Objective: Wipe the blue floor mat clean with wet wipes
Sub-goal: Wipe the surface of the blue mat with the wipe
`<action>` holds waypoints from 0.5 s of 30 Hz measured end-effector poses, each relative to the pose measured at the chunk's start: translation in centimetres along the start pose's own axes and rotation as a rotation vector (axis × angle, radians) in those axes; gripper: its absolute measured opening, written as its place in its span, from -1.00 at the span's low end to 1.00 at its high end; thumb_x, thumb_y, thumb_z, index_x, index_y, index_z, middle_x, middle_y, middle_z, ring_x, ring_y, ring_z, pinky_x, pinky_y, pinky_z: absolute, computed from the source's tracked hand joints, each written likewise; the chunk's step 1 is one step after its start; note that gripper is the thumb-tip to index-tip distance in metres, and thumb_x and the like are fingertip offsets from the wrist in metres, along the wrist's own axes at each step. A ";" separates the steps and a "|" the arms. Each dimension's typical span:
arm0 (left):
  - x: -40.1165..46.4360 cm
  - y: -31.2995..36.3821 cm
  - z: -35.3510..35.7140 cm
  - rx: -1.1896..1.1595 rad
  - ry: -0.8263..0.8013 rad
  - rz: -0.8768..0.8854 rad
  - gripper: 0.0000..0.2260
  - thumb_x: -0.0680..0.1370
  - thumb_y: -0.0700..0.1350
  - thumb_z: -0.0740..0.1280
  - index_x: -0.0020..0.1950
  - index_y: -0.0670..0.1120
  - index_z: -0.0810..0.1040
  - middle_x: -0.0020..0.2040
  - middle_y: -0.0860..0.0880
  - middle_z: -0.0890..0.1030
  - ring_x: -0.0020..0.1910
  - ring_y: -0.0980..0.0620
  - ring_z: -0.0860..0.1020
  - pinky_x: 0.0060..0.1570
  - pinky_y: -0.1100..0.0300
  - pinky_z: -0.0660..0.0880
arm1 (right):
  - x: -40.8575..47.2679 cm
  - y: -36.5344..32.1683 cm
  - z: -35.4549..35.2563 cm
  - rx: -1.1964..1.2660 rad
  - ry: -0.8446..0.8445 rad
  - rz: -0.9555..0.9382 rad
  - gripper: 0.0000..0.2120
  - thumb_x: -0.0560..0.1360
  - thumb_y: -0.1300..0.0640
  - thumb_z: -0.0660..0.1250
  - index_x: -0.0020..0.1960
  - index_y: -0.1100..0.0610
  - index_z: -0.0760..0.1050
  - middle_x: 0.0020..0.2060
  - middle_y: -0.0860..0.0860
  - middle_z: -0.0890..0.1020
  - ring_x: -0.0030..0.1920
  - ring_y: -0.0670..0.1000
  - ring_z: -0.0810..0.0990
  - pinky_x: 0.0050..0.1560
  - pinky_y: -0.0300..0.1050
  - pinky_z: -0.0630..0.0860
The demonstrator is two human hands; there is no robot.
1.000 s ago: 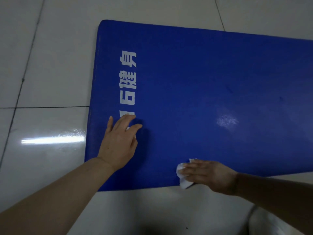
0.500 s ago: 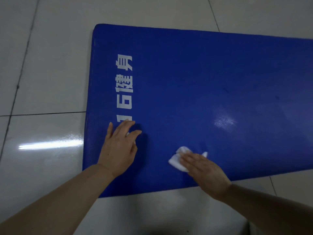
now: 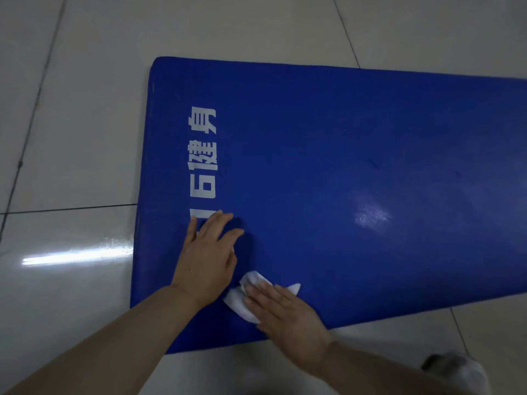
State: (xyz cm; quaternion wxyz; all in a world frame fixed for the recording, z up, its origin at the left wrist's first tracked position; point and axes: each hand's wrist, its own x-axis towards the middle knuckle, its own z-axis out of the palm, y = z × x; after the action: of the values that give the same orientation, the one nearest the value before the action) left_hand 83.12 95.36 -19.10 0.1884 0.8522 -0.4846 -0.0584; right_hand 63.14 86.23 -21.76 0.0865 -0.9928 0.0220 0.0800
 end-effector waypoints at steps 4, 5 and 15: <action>0.1 0.0 0.3 0.020 -0.012 0.008 -0.58 0.30 -0.33 0.52 0.14 -0.12 0.62 0.26 -0.15 0.53 0.30 -0.14 0.48 0.31 -0.21 0.19 | -2.9 6.1 -1.3 -0.031 0.071 -0.082 -0.61 0.69 0.07 -0.07 0.47 0.09 0.25 0.48 -0.09 0.26 0.44 -0.09 0.27 0.47 -0.14 0.13; 0.5 0.0 0.2 0.021 -0.010 0.004 -0.58 0.29 -0.33 0.52 0.13 -0.12 0.63 0.26 -0.15 0.54 0.30 -0.14 0.48 0.30 -0.22 0.19 | -2.5 6.9 -2.2 -0.009 0.158 0.024 -0.61 0.69 0.03 -0.06 0.45 0.08 0.31 0.45 -0.19 0.31 0.38 -0.17 0.34 0.40 -0.21 0.24; 8.6 1.0 0.5 -0.034 0.018 -0.093 -0.58 0.35 -0.36 0.47 0.19 -0.17 0.59 0.31 -0.19 0.50 0.33 -0.20 0.46 0.31 -0.30 0.22 | 12.0 14.0 -8.0 0.392 0.284 0.643 -0.54 0.66 0.00 0.01 0.54 -0.02 0.06 0.51 -0.01 0.19 0.46 0.01 0.25 0.41 -0.20 0.19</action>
State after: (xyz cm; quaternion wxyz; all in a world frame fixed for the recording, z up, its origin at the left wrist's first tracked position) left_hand 86.68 87.42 -18.49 0.2042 0.8711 -0.4416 -0.0674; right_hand 75.42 70.69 -18.29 0.2406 -0.9012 0.3582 -0.0406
